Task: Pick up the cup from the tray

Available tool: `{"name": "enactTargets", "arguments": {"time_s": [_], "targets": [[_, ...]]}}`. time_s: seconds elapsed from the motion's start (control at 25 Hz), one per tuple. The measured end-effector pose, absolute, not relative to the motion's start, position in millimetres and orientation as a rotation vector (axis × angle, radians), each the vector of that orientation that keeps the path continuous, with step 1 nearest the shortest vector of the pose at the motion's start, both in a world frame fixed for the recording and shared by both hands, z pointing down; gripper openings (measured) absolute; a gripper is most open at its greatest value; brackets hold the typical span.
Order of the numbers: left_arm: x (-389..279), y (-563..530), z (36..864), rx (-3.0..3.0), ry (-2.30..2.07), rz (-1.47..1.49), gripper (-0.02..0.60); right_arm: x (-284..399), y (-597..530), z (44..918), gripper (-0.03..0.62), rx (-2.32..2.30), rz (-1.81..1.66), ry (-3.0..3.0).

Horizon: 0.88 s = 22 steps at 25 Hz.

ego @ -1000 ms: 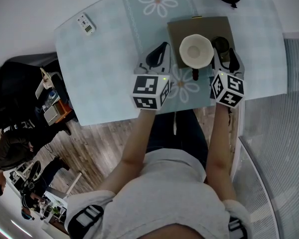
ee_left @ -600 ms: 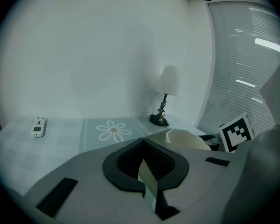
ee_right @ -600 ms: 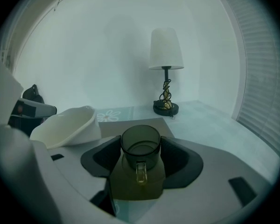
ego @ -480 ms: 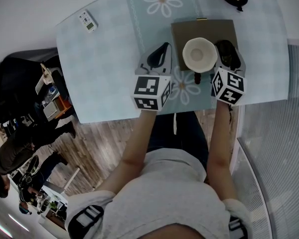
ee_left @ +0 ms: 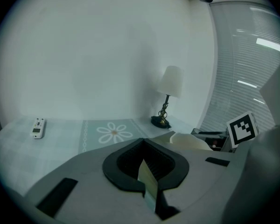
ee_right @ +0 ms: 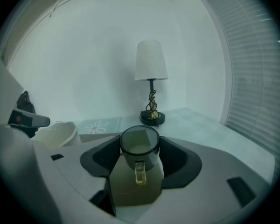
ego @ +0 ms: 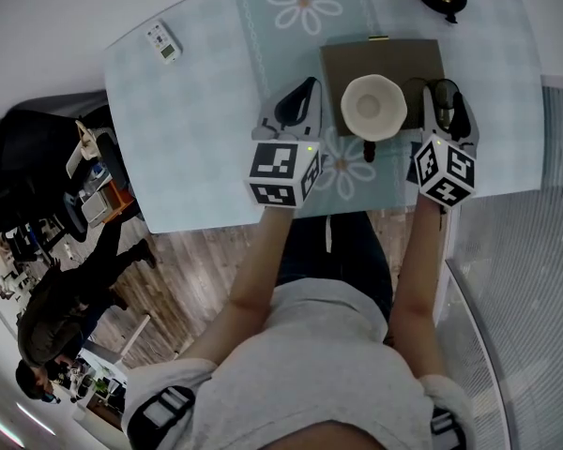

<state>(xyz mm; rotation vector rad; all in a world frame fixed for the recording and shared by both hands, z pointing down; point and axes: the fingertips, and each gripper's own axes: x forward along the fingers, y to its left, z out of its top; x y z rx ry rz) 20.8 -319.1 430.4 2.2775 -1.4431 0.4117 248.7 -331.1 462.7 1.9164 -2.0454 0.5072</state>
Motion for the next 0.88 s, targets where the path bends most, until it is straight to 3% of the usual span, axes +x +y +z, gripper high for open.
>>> {"name": "enactTargets", "arguments": {"time_s": [0.44, 0.88], "targets": [[32, -319, 438, 2.287, -1.422, 0.452, 0.005, 350, -339, 480, 0.236, 2.079, 0.54, -1.86], [36, -323, 447, 2.276, -1.429, 0.476, 0.005, 365, -350, 525, 0.236, 1.992, 0.6, -1.835]]}}
